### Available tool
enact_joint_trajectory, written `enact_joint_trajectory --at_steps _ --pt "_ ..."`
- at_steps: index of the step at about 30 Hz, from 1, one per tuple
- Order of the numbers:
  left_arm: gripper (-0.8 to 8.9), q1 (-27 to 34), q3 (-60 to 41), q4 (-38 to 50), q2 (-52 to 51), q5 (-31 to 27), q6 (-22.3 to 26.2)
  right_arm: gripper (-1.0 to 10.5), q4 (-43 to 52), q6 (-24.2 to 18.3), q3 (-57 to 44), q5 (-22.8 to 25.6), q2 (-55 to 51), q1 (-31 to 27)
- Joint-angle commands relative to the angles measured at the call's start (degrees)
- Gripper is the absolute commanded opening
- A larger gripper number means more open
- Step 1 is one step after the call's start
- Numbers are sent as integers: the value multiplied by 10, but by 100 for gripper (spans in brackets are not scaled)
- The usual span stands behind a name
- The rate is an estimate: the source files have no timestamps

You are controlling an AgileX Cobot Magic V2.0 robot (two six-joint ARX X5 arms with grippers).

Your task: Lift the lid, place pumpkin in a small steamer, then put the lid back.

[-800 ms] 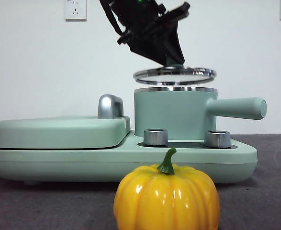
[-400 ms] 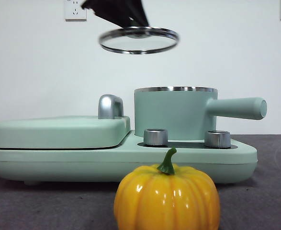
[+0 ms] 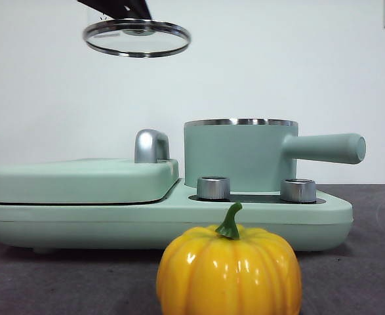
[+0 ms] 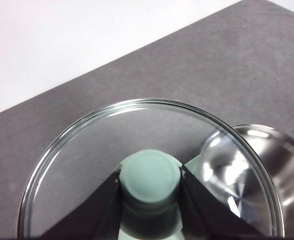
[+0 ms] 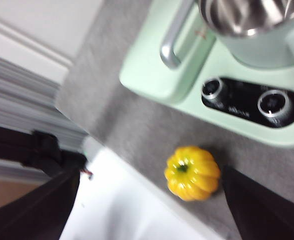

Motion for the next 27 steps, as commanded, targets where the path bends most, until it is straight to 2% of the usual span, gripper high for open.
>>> enact_joint_trajectory --at_steps 1,8,14,20,24,27 --pt "15 10 22 9 -8 2 4 453 6 13 9 44 36 57" --pt "15 39 22 -9 -11 2 4 453 38 50 9 153 141 212" --pt "15 55 22 -20 -11 2 4 468 50 66 9 226 239 311" --pt "15 63 22 -20 -11 2 3 490 57 65 9 272 321 362" --pt "15 63 22 -20 -11 2 3 505 83 63 10 275 357 379" --pt "15 63 22 -19 -11 2 4 572 101 57 15 275 377 390"
